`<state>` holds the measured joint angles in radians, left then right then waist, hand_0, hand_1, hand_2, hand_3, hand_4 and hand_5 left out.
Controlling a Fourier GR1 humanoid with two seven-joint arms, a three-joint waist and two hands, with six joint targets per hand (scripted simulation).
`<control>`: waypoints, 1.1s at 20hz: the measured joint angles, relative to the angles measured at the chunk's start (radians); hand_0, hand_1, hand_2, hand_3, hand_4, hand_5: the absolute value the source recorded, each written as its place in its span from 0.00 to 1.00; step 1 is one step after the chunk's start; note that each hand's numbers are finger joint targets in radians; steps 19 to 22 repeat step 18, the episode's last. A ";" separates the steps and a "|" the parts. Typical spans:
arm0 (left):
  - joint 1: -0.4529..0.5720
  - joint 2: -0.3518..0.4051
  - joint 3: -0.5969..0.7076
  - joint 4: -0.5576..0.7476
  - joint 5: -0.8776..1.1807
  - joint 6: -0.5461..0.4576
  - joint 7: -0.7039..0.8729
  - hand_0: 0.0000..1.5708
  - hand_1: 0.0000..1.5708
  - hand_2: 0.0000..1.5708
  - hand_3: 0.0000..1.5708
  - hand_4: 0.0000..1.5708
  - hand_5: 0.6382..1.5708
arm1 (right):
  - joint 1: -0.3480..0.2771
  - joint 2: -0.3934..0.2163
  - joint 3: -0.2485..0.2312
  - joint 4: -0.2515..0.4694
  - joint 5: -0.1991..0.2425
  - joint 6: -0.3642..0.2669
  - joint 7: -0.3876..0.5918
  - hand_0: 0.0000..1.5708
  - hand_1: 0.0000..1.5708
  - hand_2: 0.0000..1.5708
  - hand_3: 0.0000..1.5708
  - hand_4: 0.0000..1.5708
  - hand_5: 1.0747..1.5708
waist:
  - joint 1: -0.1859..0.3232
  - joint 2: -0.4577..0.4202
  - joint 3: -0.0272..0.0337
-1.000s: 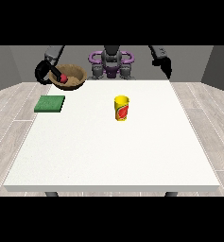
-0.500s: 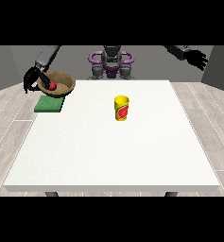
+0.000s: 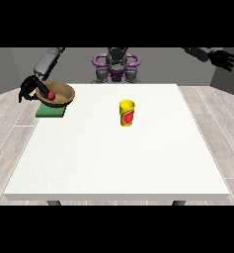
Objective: Pick the cup and pour the ball into the bowl, then pick the bowl and place it on the pad
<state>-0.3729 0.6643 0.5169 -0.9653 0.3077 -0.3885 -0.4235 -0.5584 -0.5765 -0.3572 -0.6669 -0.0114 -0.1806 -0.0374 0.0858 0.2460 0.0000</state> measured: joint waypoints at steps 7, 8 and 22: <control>0.000 -0.001 -0.004 -0.024 0.008 -0.004 -0.002 0.00 0.00 0.00 0.00 0.75 0.98 | -0.030 -0.062 -0.031 0.090 -0.002 0.006 0.008 0.00 0.00 0.27 0.41 0.00 0.78 | 0.022 0.023 0.0008; -0.006 0.004 -0.004 -0.021 0.009 -0.004 0.001 0.00 0.00 0.00 0.00 0.75 0.98 | -0.040 -0.059 -0.026 0.095 -0.001 0.010 0.016 0.00 0.00 0.23 0.28 0.00 0.68 | 0.023 0.022 0.0003; 0.013 -0.152 -0.160 -0.190 -0.030 0.092 0.193 0.00 0.00 0.00 0.00 0.57 0.99 | -0.096 -0.093 0.006 0.143 0.012 0.099 0.108 0.00 0.00 0.00 0.00 0.30 0.72 | 0.025 -0.181 0.0011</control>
